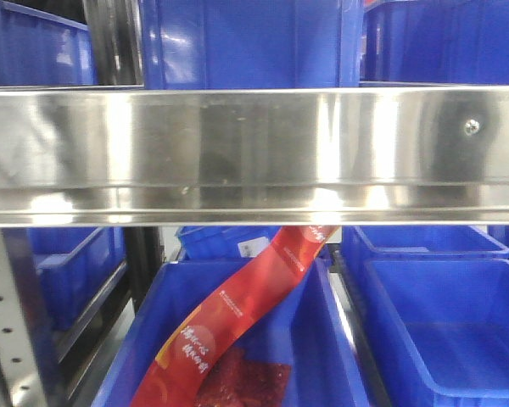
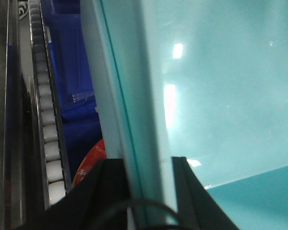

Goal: Move two blue bins to right shelf middle

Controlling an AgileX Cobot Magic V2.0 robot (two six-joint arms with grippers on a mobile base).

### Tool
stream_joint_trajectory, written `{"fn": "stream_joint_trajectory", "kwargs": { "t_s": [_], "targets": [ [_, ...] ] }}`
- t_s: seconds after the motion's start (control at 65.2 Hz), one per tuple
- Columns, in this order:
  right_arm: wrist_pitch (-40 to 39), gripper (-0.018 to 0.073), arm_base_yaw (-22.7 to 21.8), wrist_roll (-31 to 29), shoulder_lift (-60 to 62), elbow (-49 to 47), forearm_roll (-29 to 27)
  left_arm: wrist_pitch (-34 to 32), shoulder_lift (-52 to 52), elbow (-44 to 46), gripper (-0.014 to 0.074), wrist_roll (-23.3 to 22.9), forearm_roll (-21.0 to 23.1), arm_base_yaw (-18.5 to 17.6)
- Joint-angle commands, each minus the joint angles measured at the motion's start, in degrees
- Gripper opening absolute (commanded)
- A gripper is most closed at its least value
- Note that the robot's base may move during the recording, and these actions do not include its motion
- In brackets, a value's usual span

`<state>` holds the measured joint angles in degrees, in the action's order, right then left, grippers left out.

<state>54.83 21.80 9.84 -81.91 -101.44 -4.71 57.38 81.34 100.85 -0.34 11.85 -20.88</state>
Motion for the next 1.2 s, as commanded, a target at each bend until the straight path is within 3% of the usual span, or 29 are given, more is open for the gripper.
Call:
{"fn": "stream_joint_trajectory", "kwargs": {
  "t_s": [0.0, 1.181],
  "targets": [
    [-6.11, -0.0154, 0.06, 0.53, 0.38, -0.61, -0.87, -3.22, -1.48, 1.19, -0.011, 1.44, 5.45, -0.8],
    [-6.11, -0.0154, 0.06, 0.53, 0.38, -0.61, -0.87, -3.22, -1.48, 1.19, -0.011, 1.44, 5.45, -0.8]
  ]
}}
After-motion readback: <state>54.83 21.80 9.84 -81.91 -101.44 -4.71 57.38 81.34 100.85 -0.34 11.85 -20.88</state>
